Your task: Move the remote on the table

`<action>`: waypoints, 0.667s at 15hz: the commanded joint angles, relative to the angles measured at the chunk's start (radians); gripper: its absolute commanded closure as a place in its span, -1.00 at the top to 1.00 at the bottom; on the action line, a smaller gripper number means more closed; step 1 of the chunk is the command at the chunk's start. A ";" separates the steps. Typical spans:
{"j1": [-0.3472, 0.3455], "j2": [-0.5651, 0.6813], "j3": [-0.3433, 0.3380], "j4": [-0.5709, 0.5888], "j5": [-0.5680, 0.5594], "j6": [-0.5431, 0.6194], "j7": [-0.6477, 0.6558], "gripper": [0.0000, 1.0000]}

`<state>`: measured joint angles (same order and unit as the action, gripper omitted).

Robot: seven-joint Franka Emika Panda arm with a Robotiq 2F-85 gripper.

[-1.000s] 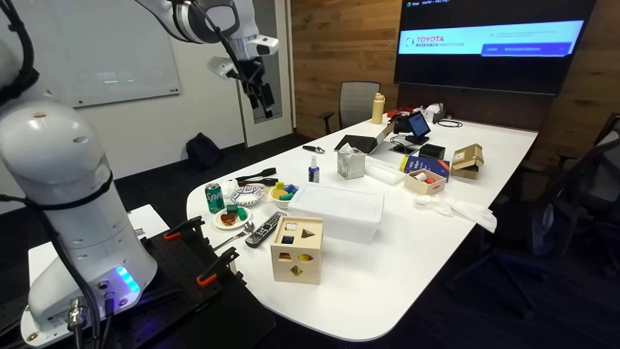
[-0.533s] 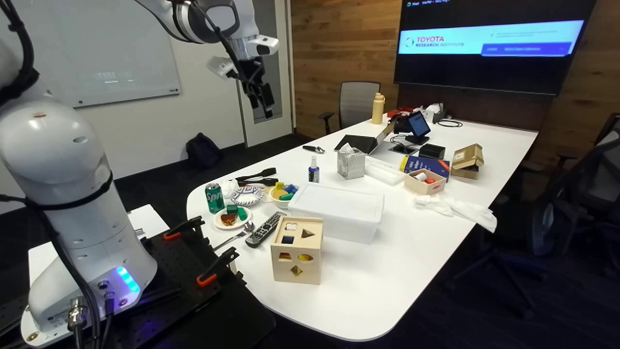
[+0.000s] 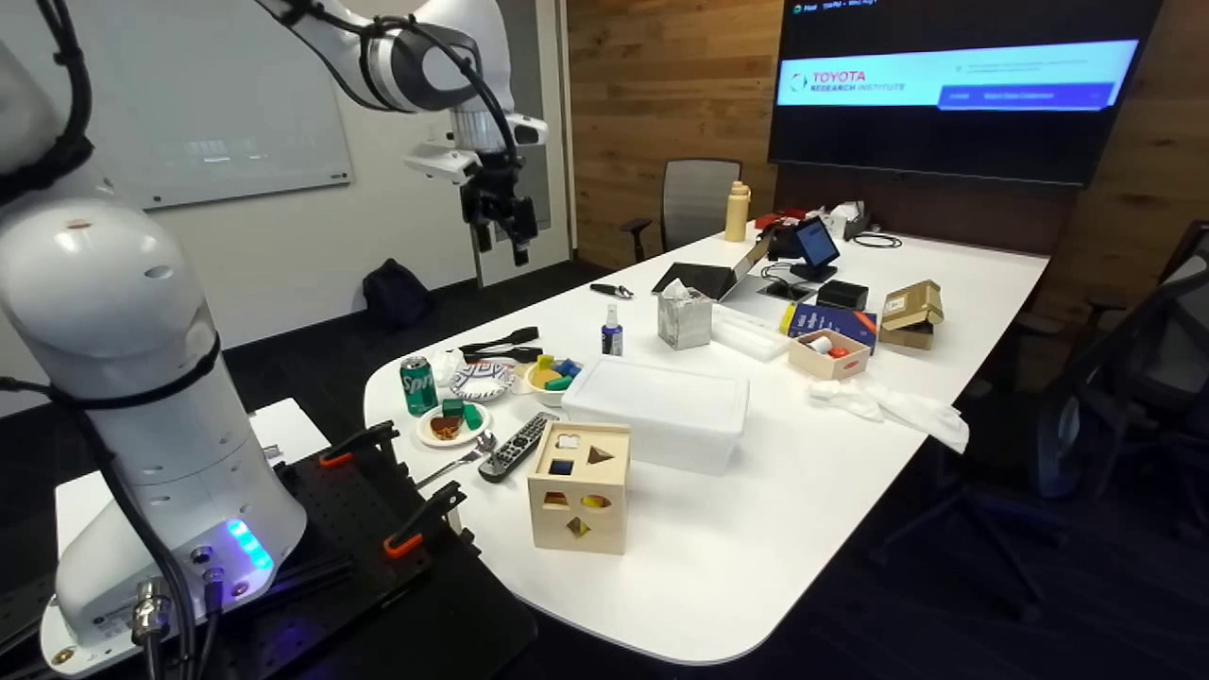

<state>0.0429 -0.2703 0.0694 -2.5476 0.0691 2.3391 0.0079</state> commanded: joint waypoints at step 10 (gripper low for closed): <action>0.096 0.487 0.005 -0.200 -0.376 0.401 -0.044 1.00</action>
<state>0.1071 0.1662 0.0995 -2.7063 -0.2008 2.6448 -0.1099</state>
